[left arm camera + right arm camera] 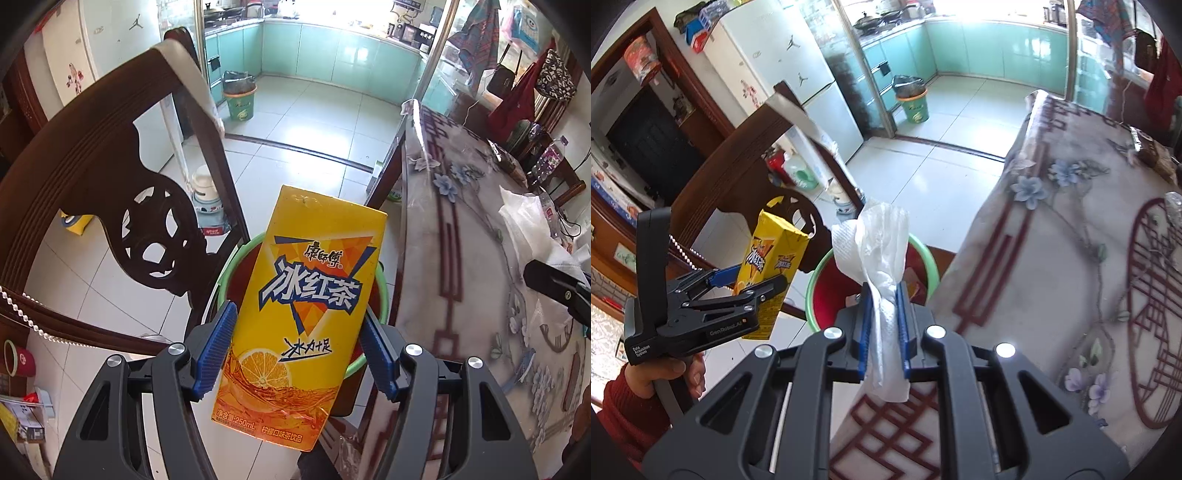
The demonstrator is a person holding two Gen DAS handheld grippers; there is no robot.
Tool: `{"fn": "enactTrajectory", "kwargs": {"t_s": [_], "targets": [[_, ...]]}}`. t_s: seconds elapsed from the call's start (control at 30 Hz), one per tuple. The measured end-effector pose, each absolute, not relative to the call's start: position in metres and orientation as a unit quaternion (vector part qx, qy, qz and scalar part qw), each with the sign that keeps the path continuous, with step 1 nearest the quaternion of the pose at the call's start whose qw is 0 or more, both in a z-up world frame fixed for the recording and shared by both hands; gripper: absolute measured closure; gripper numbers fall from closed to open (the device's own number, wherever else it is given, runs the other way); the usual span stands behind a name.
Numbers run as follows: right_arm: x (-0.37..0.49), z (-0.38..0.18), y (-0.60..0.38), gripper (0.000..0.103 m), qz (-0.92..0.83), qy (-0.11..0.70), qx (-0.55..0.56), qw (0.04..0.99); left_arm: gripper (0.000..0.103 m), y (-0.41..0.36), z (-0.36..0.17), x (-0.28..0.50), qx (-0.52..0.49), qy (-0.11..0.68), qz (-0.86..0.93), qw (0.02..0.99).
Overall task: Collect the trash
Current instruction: 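Carry the tissue and tea carton over the red bucket and open both grippers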
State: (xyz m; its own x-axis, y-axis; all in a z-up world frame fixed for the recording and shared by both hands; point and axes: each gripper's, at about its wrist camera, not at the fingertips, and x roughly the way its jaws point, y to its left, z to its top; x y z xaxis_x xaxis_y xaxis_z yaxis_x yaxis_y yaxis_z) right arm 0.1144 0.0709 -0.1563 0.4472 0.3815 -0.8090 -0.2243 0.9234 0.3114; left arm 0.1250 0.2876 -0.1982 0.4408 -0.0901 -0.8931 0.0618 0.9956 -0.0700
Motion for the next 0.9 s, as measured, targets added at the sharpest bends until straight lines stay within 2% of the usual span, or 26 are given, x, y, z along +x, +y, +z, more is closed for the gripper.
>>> {"fn": "enactTrajectory", "kwargs": {"t_s": [0.33, 0.63, 0.7, 0.73, 0.77, 0.9], "targets": [[0.135, -0.188, 0.112, 0.090, 0.195, 0.538, 0.086, 0.816, 0.040, 0.316, -0.225, 0.143, -0.040, 0.552, -0.042, 0.832], [0.146, -0.192, 0.130, 0.088, 0.198, 0.542, 0.070, 0.814, 0.040, 0.321, -0.235, 0.156, -0.045, 0.557, -0.052, 0.828], [0.148, -0.192, 0.132, 0.076, 0.197, 0.542, 0.068, 0.814, 0.039, 0.321, -0.235, 0.159, -0.054, 0.554, -0.061, 0.829], [0.148, -0.192, 0.132, 0.053, 0.193, 0.542, 0.070, 0.815, 0.036, 0.321, -0.234, 0.161, -0.058, 0.554, -0.062, 0.828], [0.148, -0.191, 0.130, 0.046, 0.189, 0.539, 0.075, 0.817, 0.026, 0.322, -0.234, 0.162, -0.062, 0.553, -0.060, 0.828], [0.148, -0.185, 0.131, 0.046, 0.189, 0.530, 0.069, 0.824, 0.025, 0.322, -0.231, 0.166, -0.066, 0.548, -0.055, 0.832]]}}
